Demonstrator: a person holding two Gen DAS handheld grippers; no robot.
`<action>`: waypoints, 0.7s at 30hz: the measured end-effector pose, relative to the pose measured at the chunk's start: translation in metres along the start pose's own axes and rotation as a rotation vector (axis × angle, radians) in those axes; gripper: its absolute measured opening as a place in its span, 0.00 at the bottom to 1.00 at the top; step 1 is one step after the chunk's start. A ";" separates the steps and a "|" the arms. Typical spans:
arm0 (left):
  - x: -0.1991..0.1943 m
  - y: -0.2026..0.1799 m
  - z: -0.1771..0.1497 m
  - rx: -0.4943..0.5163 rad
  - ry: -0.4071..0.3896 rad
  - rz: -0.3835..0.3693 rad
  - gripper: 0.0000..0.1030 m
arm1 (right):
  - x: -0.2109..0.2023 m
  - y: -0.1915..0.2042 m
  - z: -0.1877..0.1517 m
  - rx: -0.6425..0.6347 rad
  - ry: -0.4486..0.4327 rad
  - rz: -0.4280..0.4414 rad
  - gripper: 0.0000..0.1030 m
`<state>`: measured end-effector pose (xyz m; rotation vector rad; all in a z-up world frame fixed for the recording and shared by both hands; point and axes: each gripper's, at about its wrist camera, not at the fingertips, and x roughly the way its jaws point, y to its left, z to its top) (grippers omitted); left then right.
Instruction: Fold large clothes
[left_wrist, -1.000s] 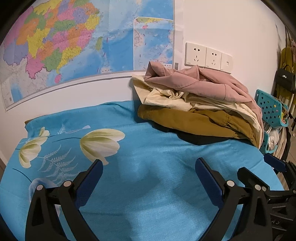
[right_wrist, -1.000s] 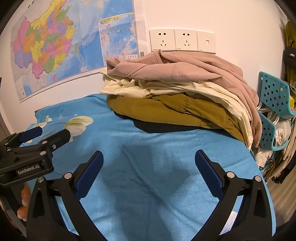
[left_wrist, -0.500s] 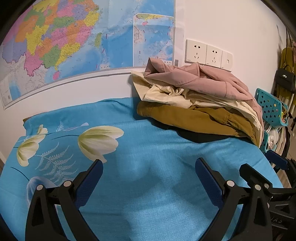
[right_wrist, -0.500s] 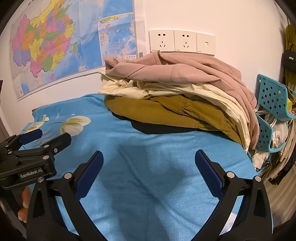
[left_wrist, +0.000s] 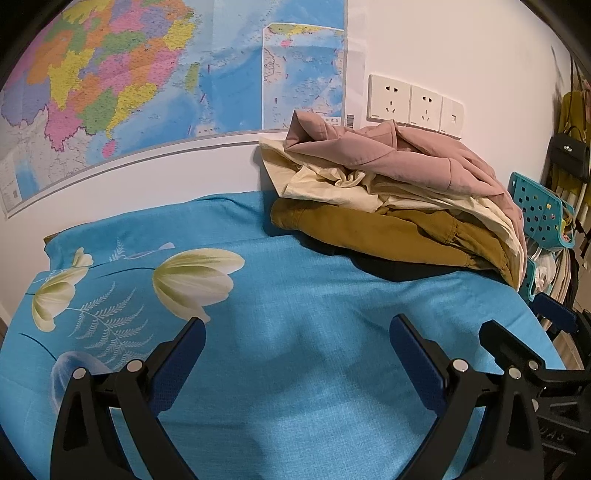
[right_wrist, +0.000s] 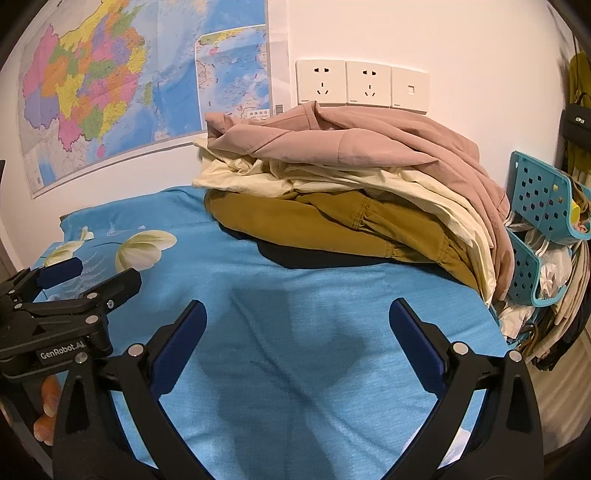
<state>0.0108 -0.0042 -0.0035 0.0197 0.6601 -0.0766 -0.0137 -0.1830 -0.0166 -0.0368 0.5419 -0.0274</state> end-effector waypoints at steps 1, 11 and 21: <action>0.000 0.000 0.000 0.000 0.002 -0.002 0.93 | 0.000 0.000 0.000 -0.001 0.000 -0.001 0.95; 0.003 -0.003 0.006 0.004 0.006 -0.011 0.93 | 0.000 -0.002 0.005 -0.018 -0.017 -0.013 0.95; 0.011 -0.006 0.015 0.010 0.018 -0.032 0.93 | 0.005 -0.009 0.015 -0.064 -0.025 -0.022 0.95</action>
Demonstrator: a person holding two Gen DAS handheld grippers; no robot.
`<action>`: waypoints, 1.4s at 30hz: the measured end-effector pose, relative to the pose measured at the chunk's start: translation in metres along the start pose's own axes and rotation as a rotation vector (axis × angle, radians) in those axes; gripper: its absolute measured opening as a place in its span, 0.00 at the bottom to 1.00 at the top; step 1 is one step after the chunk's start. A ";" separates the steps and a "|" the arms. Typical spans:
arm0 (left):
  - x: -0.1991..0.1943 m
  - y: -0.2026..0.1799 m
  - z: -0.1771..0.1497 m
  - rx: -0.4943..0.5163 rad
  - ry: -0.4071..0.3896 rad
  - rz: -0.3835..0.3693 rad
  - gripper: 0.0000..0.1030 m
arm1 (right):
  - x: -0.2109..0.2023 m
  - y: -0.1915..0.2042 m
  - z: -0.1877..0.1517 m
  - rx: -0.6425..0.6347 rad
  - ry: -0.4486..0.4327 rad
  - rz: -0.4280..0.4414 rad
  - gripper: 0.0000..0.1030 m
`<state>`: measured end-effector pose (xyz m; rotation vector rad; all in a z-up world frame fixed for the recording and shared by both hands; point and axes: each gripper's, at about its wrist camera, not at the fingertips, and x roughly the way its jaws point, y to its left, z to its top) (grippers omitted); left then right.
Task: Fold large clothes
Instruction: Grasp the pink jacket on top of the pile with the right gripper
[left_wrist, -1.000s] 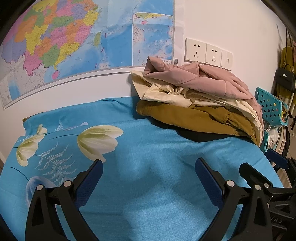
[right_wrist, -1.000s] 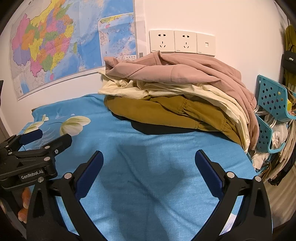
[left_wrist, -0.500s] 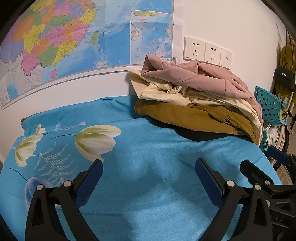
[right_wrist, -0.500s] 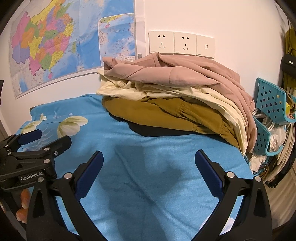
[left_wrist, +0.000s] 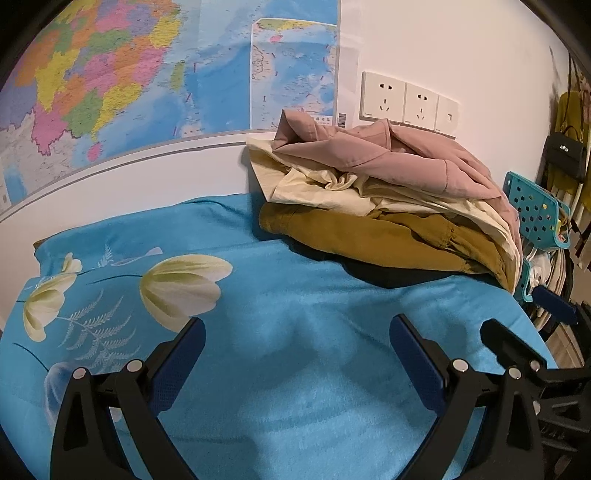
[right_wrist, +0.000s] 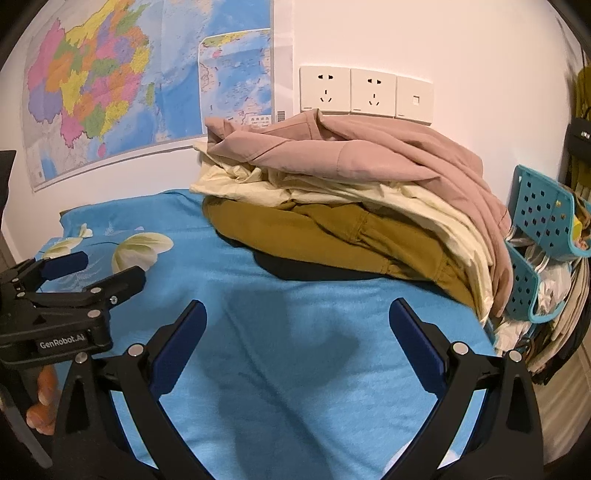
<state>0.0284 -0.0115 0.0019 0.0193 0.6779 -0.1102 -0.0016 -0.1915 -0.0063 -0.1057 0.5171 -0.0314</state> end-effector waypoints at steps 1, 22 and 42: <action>0.001 -0.001 0.002 0.005 0.000 -0.005 0.93 | 0.000 -0.002 0.002 -0.007 -0.008 -0.003 0.95; 0.074 -0.024 0.058 0.043 0.072 -0.055 0.93 | 0.115 -0.065 0.096 -0.366 0.036 -0.066 0.09; 0.089 0.014 0.065 -0.053 0.087 -0.092 0.93 | 0.041 0.006 0.051 -0.623 -0.002 0.110 0.38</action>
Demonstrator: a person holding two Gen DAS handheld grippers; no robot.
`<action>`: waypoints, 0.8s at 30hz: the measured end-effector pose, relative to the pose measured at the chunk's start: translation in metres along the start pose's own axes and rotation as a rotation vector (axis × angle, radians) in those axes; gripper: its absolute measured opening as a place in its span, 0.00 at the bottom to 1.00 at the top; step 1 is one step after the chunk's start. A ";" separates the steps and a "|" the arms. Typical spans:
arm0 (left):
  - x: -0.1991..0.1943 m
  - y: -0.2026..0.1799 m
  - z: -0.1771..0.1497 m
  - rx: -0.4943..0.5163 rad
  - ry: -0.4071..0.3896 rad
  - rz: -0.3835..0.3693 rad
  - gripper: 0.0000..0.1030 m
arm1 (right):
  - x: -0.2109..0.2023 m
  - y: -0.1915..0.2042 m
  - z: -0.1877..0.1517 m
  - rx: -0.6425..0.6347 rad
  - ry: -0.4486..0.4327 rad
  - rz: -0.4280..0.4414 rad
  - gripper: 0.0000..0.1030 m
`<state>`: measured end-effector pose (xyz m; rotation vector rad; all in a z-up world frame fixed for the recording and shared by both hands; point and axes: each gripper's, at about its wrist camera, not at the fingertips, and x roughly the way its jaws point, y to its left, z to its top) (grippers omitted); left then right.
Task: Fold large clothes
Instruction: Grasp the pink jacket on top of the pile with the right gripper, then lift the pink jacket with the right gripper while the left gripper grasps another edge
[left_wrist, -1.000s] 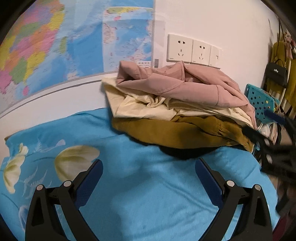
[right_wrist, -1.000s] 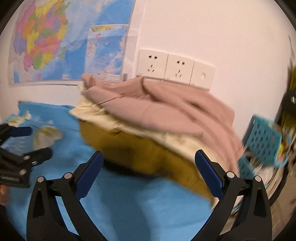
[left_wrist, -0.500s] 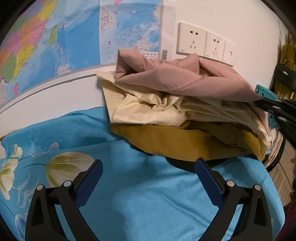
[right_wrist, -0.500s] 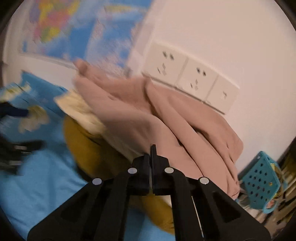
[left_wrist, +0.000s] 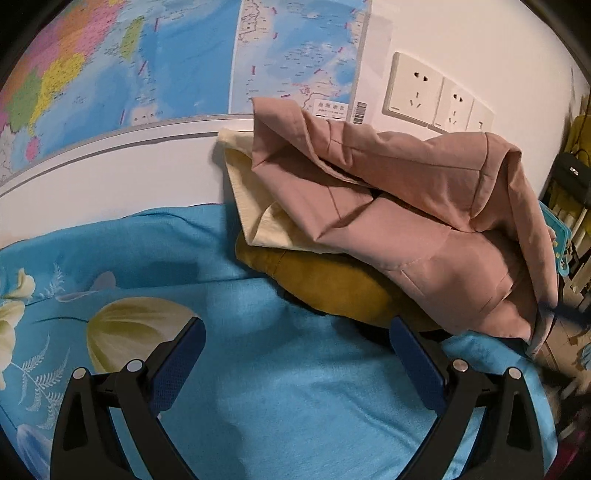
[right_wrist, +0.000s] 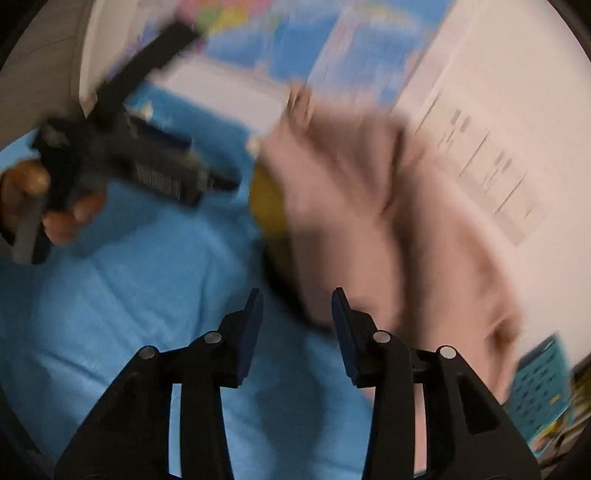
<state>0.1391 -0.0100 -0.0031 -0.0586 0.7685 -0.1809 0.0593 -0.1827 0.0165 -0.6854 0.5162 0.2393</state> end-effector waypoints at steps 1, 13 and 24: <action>0.001 -0.001 0.001 0.000 0.002 -0.004 0.93 | -0.002 -0.005 0.005 0.016 -0.023 -0.027 0.51; 0.031 -0.006 -0.005 -0.007 0.067 -0.075 0.93 | 0.114 -0.021 0.084 -0.146 0.107 -0.089 0.08; 0.029 -0.025 0.001 0.013 -0.016 -0.335 0.93 | -0.001 -0.138 0.110 0.239 -0.089 -0.106 0.08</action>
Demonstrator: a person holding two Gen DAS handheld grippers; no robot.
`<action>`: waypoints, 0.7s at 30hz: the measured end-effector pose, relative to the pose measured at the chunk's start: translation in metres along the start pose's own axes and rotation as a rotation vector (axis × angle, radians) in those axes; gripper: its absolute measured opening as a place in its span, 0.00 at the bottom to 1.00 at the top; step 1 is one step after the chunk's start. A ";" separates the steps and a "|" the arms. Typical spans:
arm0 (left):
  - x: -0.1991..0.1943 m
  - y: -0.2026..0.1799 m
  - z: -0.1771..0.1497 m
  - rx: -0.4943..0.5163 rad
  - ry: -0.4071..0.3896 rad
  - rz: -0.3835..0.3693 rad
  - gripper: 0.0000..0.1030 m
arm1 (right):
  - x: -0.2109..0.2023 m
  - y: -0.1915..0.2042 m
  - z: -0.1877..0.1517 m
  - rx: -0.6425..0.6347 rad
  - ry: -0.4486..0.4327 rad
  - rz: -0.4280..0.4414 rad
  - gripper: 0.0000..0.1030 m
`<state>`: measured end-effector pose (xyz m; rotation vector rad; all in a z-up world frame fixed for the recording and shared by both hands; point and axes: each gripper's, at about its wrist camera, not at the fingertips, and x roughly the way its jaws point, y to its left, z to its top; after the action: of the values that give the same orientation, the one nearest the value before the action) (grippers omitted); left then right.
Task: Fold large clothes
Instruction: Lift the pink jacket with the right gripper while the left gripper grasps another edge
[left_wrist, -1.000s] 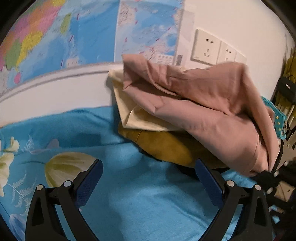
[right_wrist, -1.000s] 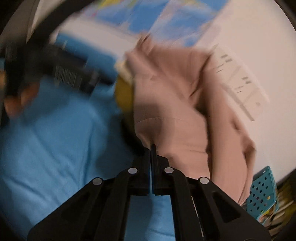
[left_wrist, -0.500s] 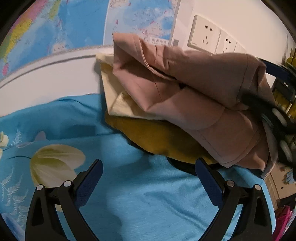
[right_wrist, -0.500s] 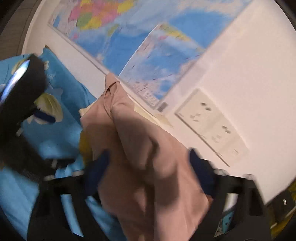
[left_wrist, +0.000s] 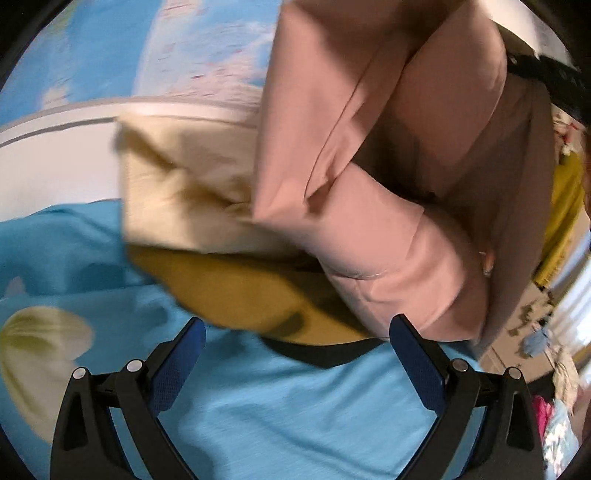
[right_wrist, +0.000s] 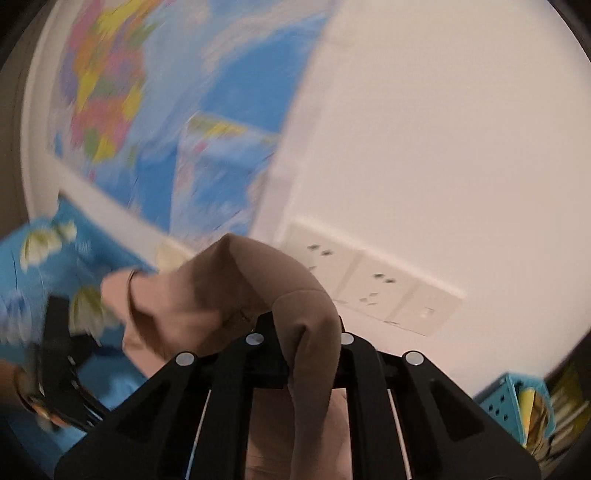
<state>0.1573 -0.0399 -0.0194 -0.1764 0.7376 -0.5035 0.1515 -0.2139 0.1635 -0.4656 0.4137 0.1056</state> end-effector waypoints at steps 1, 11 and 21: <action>0.002 -0.007 0.000 0.023 -0.009 -0.016 0.93 | -0.007 -0.007 0.001 0.023 -0.014 0.000 0.08; 0.038 -0.070 0.005 0.142 -0.040 -0.179 0.85 | -0.075 -0.038 0.010 0.115 -0.126 -0.032 0.07; -0.021 -0.101 0.039 0.188 -0.131 -0.214 0.10 | -0.178 -0.064 0.008 0.199 -0.252 -0.111 0.07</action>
<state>0.1328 -0.1181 0.0553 -0.1114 0.5423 -0.7546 0.0048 -0.2683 0.2691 -0.2735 0.1485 0.0145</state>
